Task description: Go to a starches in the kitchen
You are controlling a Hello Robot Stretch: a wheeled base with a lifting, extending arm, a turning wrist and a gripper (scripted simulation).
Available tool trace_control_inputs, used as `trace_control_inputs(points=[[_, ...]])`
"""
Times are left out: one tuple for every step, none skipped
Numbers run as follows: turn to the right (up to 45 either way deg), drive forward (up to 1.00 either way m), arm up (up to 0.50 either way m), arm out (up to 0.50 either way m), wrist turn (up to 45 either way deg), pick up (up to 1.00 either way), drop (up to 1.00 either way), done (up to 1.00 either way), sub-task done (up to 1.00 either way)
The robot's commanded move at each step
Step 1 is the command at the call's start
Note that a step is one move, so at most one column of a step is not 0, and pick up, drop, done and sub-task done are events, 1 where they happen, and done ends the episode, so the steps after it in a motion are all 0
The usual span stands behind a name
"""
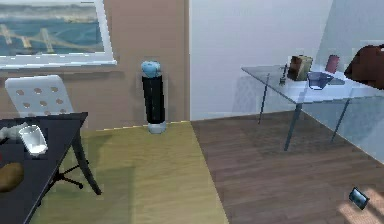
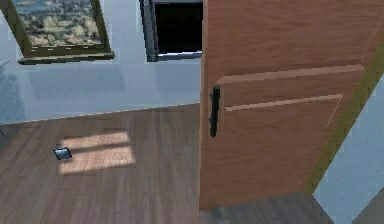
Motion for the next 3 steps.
trace_control_inputs(points=[[0.0,0.05,0.00,0.00,0.0,0.00,0.00,0.00,0.00],[-45.0,0.00,0.00,0.00,0.0,0.00,0.00,0.00,0.00],[0.0,0.00,0.00,0.00,0.0,0.00,0.00,1.00,0.00]])
